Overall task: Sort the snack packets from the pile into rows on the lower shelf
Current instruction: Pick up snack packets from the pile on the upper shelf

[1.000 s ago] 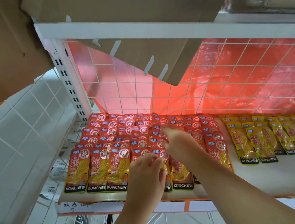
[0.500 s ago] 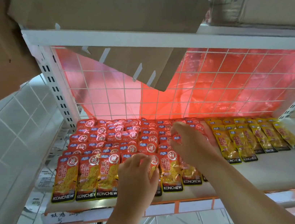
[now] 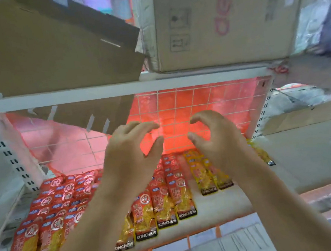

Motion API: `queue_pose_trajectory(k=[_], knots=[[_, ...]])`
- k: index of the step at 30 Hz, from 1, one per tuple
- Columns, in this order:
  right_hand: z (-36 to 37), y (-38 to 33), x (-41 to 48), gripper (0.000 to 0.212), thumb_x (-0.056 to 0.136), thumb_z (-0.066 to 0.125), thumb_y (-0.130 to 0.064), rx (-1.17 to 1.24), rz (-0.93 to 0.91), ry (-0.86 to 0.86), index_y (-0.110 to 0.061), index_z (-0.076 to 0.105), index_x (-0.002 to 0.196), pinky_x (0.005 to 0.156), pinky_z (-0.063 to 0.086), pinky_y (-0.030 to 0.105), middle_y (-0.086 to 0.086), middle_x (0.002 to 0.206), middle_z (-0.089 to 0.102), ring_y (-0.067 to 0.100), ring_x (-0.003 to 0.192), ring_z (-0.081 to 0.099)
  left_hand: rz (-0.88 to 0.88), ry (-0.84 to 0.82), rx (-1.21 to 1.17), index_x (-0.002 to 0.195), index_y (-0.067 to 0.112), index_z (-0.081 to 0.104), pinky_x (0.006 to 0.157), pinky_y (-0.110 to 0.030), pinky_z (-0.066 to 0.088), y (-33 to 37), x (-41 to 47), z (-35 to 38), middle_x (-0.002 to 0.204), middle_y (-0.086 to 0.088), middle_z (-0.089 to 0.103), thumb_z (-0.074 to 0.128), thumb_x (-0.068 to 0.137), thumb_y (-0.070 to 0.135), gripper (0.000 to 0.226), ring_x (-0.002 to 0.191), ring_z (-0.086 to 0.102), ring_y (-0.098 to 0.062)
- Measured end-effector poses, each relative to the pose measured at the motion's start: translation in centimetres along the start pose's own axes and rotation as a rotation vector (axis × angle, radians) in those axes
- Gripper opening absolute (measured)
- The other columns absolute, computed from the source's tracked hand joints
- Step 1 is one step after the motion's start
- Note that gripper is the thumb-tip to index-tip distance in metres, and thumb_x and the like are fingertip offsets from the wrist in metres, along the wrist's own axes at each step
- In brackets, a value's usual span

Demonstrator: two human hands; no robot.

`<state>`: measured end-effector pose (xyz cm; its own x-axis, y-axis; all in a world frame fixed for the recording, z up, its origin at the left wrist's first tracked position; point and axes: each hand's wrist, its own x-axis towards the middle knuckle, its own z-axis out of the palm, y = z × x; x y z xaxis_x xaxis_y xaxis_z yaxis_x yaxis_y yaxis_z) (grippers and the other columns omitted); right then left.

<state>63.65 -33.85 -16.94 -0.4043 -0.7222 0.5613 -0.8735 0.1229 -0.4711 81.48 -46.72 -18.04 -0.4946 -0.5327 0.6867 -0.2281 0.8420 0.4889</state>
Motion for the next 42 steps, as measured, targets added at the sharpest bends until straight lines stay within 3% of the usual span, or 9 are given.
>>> queue_pose_trajectory(k=[5,11,14,18,21,24,28,33,42], knots=[[-11.6,2.8,-1.5,0.03,0.083,0.066,-0.033,-0.065,-0.004,0.185,-0.02,0.069,0.11,0.088,0.039,0.019,-0.011,0.11,0.063,0.002,0.101,0.054,0.219,0.038,-0.079,0.11,0.02,0.077,0.09,-0.022,0.041,11.4,3.8,2.6,0.105,0.007,0.072,0.069,0.089,0.03,0.024,0.098,0.062,-0.013],[-27.3,6.7,-6.3,0.019,0.087,0.066,-0.037,-0.184,0.022,0.373,-0.031,0.066,0.105,0.081,0.032,0.001,-0.025,0.096,0.059,-0.011,0.092,0.048,0.405,0.016,-0.216,0.11,0.026,0.077,0.091,-0.028,0.045,26.2,6.1,7.2,0.103,0.01,0.073,0.066,0.09,0.032,0.024,0.099,0.063,-0.013],[-33.9,8.6,-9.1,0.026,0.085,0.062,-0.039,-0.258,0.037,0.432,-0.028,0.067,0.108,0.083,0.038,0.019,-0.015,0.108,0.064,0.0,0.1,0.054,0.455,-0.035,-0.266,0.113,0.03,0.075,0.091,-0.035,0.048,32.8,6.7,9.7,0.102,0.011,0.071,0.062,0.09,0.039,0.029,0.1,0.062,-0.014],[-41.2,11.8,-12.8,0.023,0.083,0.062,-0.041,-0.325,0.095,0.486,-0.039,0.062,0.105,0.084,0.046,0.03,-0.015,0.11,0.065,0.007,0.101,0.06,0.519,-0.062,-0.354,0.114,0.03,0.075,0.089,-0.024,0.044,40.5,7.1,13.3,0.104,0.014,0.069,0.069,0.09,0.035,0.025,0.099,0.059,-0.008],[-45.1,14.7,-14.8,0.02,0.083,0.062,-0.043,-0.367,0.139,0.513,-0.043,0.058,0.103,0.081,0.05,0.029,-0.02,0.104,0.063,0.005,0.095,0.059,0.519,-0.131,-0.403,0.116,0.034,0.073,0.087,-0.005,0.036,44.7,7.5,16.5,0.108,0.021,0.067,0.071,0.092,0.035,0.025,0.101,0.055,0.003],[-48.4,17.8,-16.5,0.023,0.083,0.062,-0.046,-0.424,0.184,0.544,-0.042,0.06,0.105,0.077,0.041,0.013,-0.023,0.102,0.059,-0.002,0.093,0.055,0.534,-0.194,-0.407,0.12,0.034,0.072,0.082,-0.012,0.037,48.6,8.1,20.5,0.114,0.02,0.068,0.069,0.092,0.04,0.029,0.103,0.054,0.003],[-51.2,21.8,-17.6,0.028,0.088,0.076,-0.03,-0.437,0.271,0.542,-0.046,0.058,0.102,0.073,0.042,0.014,-0.022,0.1,0.06,-0.002,0.09,0.059,0.531,-0.245,-0.467,0.121,0.036,0.071,0.08,0.003,0.03,51.6,8.7,25.8,0.113,0.021,0.066,0.069,0.091,0.043,0.031,0.101,0.049,0.007],[-53.8,27.9,-17.6,0.034,0.084,0.08,-0.02,-0.46,0.287,0.555,-0.043,0.06,0.098,0.078,0.037,-0.001,-0.03,0.104,0.062,-0.018,0.095,0.056,0.539,-0.269,-0.52,0.118,0.046,0.06,0.077,0.0,0.036,54.8,9.7,33.3,0.1,0.025,0.064,0.066,0.087,0.045,0.031,0.098,0.053,0.011],[-60.5,41.6,-13.5,0.029,0.086,0.08,-0.021,-0.531,0.364,0.499,-0.043,0.062,0.093,0.078,0.048,0.021,-0.026,0.101,0.063,-0.013,0.099,0.055,0.527,-0.274,-0.595,0.116,0.046,0.065,0.075,0.004,0.031,61.2,14.4,49.4,0.099,0.03,0.06,0.057,0.085,0.057,0.034,0.106,0.041,0.025]])
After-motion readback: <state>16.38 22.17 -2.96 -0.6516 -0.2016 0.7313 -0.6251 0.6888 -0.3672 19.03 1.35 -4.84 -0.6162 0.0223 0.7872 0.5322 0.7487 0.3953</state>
